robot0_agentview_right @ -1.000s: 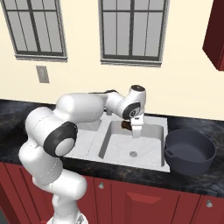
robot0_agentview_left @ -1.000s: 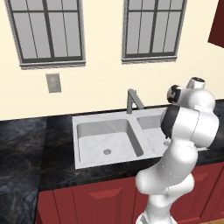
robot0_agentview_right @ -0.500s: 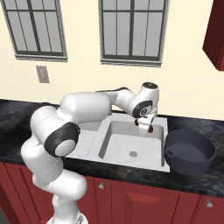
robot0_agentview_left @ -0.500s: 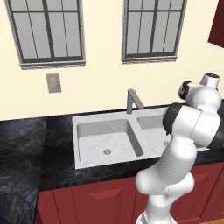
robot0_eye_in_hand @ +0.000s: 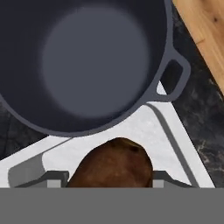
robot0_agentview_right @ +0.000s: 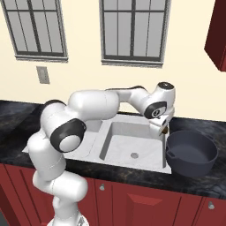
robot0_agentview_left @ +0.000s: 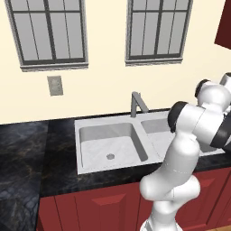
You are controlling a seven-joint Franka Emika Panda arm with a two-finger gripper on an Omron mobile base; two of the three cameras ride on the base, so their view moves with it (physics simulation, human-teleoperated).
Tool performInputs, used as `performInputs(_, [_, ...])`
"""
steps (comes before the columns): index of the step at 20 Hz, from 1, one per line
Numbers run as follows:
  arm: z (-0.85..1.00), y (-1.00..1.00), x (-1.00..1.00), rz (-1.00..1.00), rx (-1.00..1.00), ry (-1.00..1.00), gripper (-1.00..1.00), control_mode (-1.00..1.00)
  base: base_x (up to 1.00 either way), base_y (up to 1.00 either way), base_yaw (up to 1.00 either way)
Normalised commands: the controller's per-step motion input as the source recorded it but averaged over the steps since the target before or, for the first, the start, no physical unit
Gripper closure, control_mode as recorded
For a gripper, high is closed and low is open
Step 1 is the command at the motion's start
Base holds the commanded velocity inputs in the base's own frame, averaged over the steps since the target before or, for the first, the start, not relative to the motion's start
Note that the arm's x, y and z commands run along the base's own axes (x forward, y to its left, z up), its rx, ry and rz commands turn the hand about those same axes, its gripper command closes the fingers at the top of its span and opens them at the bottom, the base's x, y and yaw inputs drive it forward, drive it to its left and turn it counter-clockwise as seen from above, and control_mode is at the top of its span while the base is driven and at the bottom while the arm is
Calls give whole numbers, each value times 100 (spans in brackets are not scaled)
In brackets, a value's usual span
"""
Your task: Dump the sweet potato from the pot into the sink. Then turn on the water and wash the sweet potato. Then turn off the water and put the sweet potato back in the pot.
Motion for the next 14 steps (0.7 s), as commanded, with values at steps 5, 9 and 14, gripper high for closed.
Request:
performInputs(5, [-3,-65,0,-11,1,-9,100,-100,0,0,0])
performInputs(9, [-21,-62,0,-5,0,-6,100,-100,0,0,0])
performInputs(14, [-20,-55,0,-1,2,-6,100,-100,0,0,0])
